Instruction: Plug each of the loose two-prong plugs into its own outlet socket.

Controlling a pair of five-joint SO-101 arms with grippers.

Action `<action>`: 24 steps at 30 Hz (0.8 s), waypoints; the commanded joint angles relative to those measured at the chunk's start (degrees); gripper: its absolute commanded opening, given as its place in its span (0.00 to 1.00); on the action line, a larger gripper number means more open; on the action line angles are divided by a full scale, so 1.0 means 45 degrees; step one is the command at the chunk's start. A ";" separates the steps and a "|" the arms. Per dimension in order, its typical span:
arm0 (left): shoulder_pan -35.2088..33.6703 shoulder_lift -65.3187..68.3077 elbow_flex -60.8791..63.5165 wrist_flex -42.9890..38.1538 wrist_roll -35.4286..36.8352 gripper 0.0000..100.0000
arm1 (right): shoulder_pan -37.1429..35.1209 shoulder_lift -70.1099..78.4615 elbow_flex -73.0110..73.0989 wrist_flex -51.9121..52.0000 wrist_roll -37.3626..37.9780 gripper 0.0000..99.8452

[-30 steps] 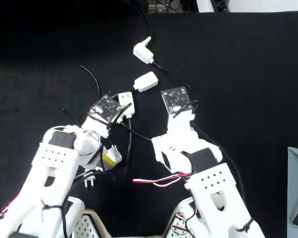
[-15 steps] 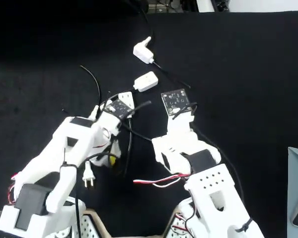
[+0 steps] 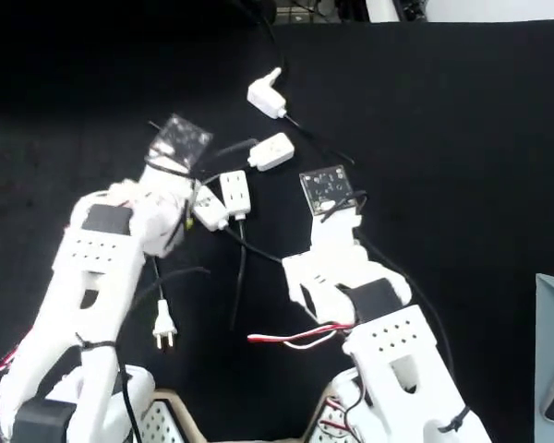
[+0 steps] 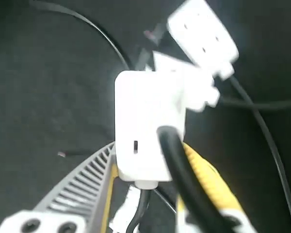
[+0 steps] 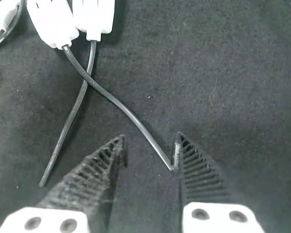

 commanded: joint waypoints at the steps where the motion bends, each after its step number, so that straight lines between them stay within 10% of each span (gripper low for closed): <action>1: -0.0166 -0.0352 -0.1358 -0.1055 0.0488 0.03 | 0.0176 -0.0068 -0.0049 -0.0215 0.0059 0.15; 13: -0.0908 0.5939 -0.6164 -0.5177 0.0684 0.03 | 0.0156 -0.0127 0.0264 -0.0274 0.0059 0.15; 24: -0.0557 1.3011 -1.3607 -0.5372 0.0742 0.10 | 0.0156 -0.0107 0.0420 -0.0547 0.0059 0.15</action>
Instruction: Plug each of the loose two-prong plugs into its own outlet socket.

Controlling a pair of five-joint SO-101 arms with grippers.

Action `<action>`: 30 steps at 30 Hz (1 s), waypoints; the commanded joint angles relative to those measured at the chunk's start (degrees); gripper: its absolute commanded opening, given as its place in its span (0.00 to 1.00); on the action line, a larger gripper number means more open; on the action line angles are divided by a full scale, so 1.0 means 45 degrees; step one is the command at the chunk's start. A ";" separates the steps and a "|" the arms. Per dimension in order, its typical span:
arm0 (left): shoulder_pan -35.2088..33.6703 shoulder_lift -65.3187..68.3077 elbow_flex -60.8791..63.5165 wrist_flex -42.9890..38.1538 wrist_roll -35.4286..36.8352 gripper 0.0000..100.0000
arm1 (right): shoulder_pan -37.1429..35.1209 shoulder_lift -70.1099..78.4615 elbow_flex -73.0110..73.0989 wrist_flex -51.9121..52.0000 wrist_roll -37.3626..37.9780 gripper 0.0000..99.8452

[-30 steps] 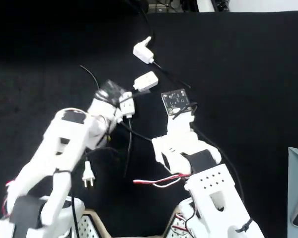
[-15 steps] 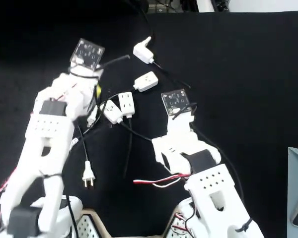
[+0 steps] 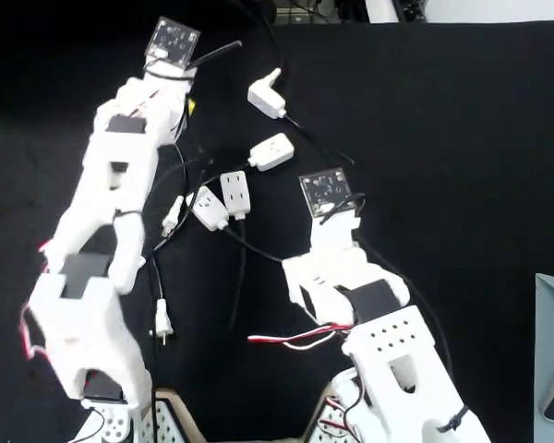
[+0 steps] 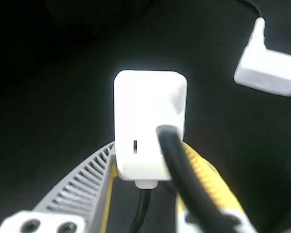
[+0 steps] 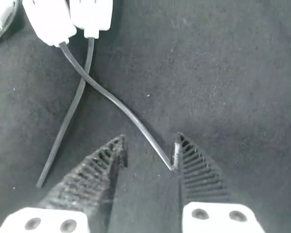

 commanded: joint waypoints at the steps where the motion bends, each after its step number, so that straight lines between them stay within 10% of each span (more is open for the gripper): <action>1: 0.0127 0.1309 -0.2803 -0.0137 0.0137 0.13 | 0.0156 -0.0088 -0.0029 -0.0234 0.0059 0.15; 7: 0.0088 0.2383 -0.5128 0.2462 0.1387 0.28 | 0.0156 -0.0107 -0.0029 -0.0234 0.0039 0.15; 30: -0.0967 0.2364 -1.3021 1.6000 0.1582 0.28 | 0.0176 -0.0010 -0.0987 -0.0098 -0.0840 0.15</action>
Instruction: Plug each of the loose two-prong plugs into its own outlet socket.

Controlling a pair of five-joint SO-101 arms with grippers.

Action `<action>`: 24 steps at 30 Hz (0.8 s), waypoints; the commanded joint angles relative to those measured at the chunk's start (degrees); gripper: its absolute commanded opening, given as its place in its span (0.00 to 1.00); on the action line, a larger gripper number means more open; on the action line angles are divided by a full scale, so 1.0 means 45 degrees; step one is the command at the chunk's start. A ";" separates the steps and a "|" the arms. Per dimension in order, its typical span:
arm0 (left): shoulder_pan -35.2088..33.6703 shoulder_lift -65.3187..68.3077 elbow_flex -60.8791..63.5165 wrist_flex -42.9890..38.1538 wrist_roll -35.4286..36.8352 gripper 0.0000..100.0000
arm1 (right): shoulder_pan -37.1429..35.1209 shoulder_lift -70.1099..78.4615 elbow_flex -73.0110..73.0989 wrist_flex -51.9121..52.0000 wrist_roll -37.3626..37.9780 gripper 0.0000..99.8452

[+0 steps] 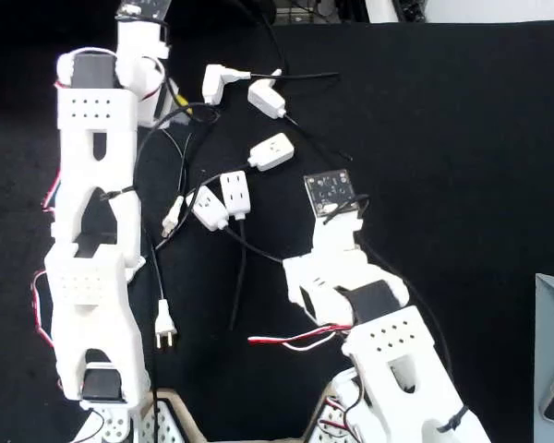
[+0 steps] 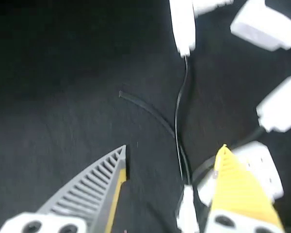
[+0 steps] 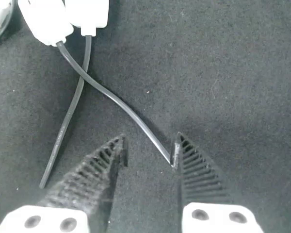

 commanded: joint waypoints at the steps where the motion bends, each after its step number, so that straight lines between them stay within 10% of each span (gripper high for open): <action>1: -0.0440 -0.0274 -0.0987 0.1094 0.0215 0.28 | 0.0176 -0.0010 -0.1319 -0.0059 -0.0137 0.15; 24: -0.4132 -0.5411 0.6066 0.1016 0.0664 0.28 | -0.3692 1.3099 -1.3392 0.0899 -0.4337 0.16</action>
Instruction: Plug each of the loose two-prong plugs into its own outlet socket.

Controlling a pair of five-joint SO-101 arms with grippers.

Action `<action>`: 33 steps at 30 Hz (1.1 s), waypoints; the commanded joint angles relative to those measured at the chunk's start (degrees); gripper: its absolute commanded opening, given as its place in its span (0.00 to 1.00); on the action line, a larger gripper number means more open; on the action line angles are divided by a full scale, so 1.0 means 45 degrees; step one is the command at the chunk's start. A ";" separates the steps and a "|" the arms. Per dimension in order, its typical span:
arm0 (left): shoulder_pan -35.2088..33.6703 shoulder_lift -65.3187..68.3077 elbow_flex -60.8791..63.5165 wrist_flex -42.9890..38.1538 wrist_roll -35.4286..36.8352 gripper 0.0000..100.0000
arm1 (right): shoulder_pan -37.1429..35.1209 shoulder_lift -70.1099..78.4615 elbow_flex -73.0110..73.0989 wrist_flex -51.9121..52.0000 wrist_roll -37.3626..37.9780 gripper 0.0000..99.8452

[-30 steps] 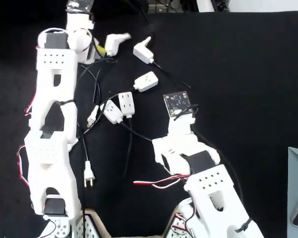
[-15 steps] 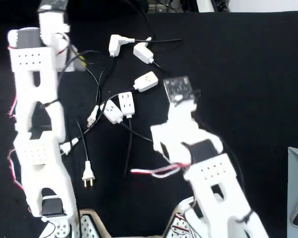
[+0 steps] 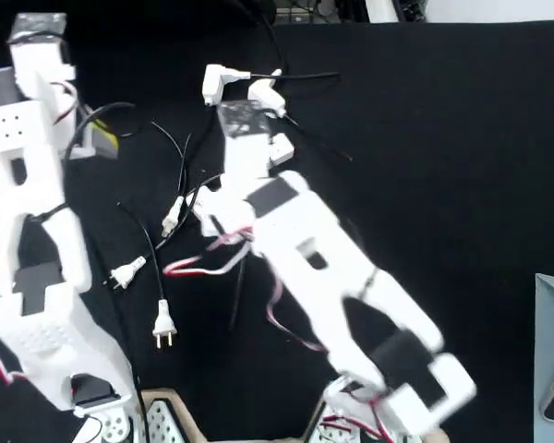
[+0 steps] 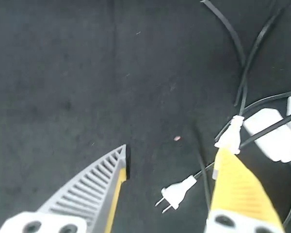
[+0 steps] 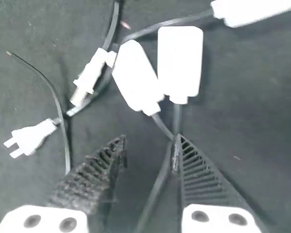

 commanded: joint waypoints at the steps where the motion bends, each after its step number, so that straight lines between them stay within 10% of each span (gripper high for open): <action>1: -0.0694 -0.0918 0.0596 0.0000 0.0000 0.28 | -0.0371 0.1807 -0.2491 -0.0137 -0.0508 0.16; 33: -0.2549 -0.1016 0.4991 -0.2872 -0.0723 0.28 | -0.2012 0.9875 -1.1692 0.2481 -0.1485 0.15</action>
